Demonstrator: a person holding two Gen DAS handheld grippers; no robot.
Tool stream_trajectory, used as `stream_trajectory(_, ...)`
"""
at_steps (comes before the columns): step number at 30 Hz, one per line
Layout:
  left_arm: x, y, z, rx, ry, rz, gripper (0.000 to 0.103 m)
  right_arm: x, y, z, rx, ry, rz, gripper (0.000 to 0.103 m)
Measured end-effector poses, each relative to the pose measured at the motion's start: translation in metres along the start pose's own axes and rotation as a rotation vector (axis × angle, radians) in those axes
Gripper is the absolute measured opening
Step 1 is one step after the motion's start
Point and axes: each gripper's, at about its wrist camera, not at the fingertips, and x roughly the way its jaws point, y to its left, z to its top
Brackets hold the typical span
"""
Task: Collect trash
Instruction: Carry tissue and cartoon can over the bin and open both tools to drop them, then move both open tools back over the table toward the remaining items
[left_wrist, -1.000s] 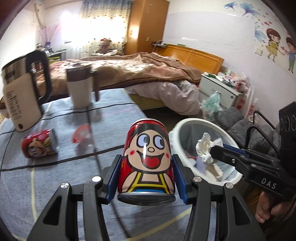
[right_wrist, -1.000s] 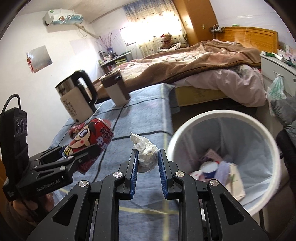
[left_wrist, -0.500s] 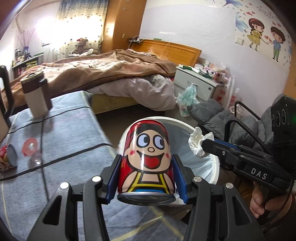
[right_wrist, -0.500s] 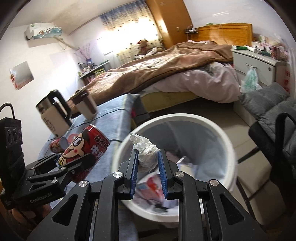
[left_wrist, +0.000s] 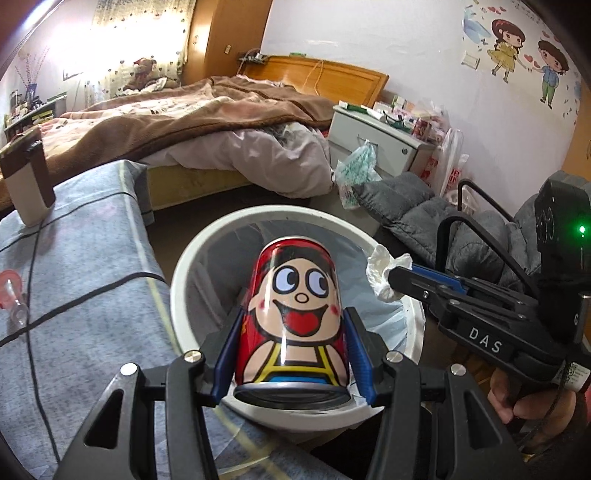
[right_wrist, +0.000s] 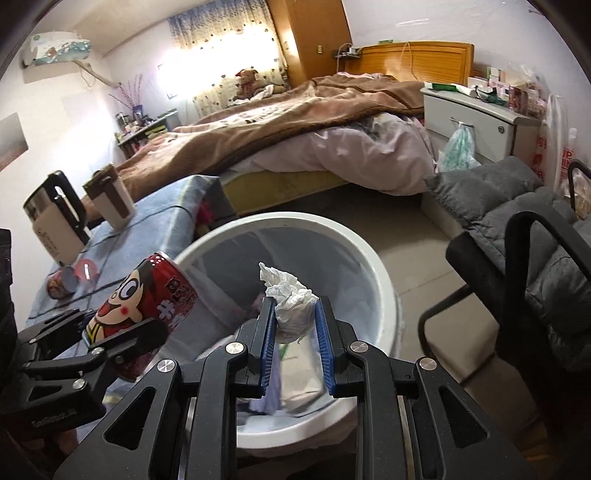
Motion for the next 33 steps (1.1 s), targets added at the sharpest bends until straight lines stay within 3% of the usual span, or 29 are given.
stream_trajectory(7, 0.006, 0.0, 0.0, -0.007, 0.0, 0.012, 0.06, 0.006, -0.007, -0.001, 0.002, 0.018, 0.001, 0.025)
stream_trajectory(9, 0.005, 0.0, 0.0, -0.014, -0.005, 0.007, 0.063, 0.007, -0.006, -0.002, -0.003, 0.019, -0.018, 0.029)
stream_trajectory(13, -0.002, 0.005, -0.002, -0.021, -0.016, 0.011, 0.064, 0.005, -0.004, -0.003, 0.006, 0.015, -0.012, 0.046)
stream_trajectory(21, -0.026, 0.019, -0.005, -0.049, -0.058, 0.026, 0.065, -0.001, 0.005, -0.004, 0.003, 0.004, 0.007, 0.046)
stream_trajectory(33, -0.072, 0.065, -0.019, -0.133, -0.129, 0.134, 0.067, -0.015, 0.052, -0.007, -0.066, -0.029, 0.079, 0.046)
